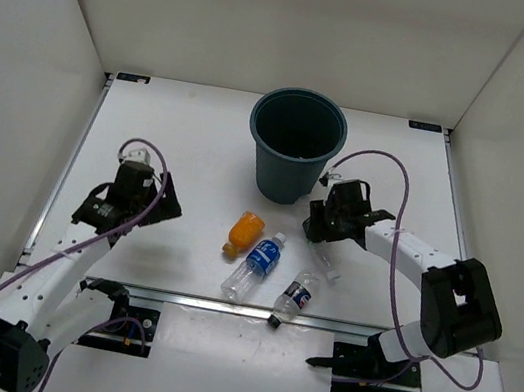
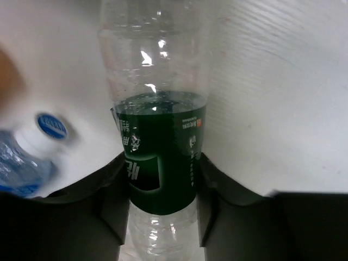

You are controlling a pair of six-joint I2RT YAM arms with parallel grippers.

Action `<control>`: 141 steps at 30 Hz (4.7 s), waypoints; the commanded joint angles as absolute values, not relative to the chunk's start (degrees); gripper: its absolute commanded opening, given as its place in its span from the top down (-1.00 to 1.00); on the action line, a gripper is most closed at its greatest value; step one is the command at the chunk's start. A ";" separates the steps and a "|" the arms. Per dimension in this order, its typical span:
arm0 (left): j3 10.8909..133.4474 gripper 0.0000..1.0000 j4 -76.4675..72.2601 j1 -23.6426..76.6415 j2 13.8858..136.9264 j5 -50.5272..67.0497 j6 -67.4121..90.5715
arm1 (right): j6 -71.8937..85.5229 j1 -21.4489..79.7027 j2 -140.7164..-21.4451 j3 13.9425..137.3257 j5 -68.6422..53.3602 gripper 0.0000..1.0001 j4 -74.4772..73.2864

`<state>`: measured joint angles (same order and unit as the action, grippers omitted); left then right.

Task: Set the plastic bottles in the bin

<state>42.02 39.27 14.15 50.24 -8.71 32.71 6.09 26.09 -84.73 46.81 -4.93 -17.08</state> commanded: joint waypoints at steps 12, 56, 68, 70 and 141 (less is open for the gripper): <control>39.38 -0.98 40.88 16.52 45.70 -1.59 36.12 | 8.00 5.91 -62.42 50.86 -4.13 0.31 -24.61; 56.33 -0.98 30.33 37.08 79.96 5.45 14.42 | 10.53 16.72 -72.19 74.02 13.11 -0.99 -21.26; 61.34 -0.95 24.62 38.24 96.05 4.92 18.44 | 16.44 -6.41 -52.30 52.13 4.65 -0.98 -29.79; 61.34 -0.85 23.13 37.53 97.20 6.32 19.50 | 17.05 -7.20 -51.24 50.81 5.97 -0.98 -30.93; 43.42 -0.97 34.18 22.07 50.02 4.30 30.94 | 52.30 47.03 -67.05 34.28 3.43 -0.50 -30.86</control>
<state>43.79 33.12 23.49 54.46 1.17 29.12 49.34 46.85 -66.19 34.85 -0.14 -35.79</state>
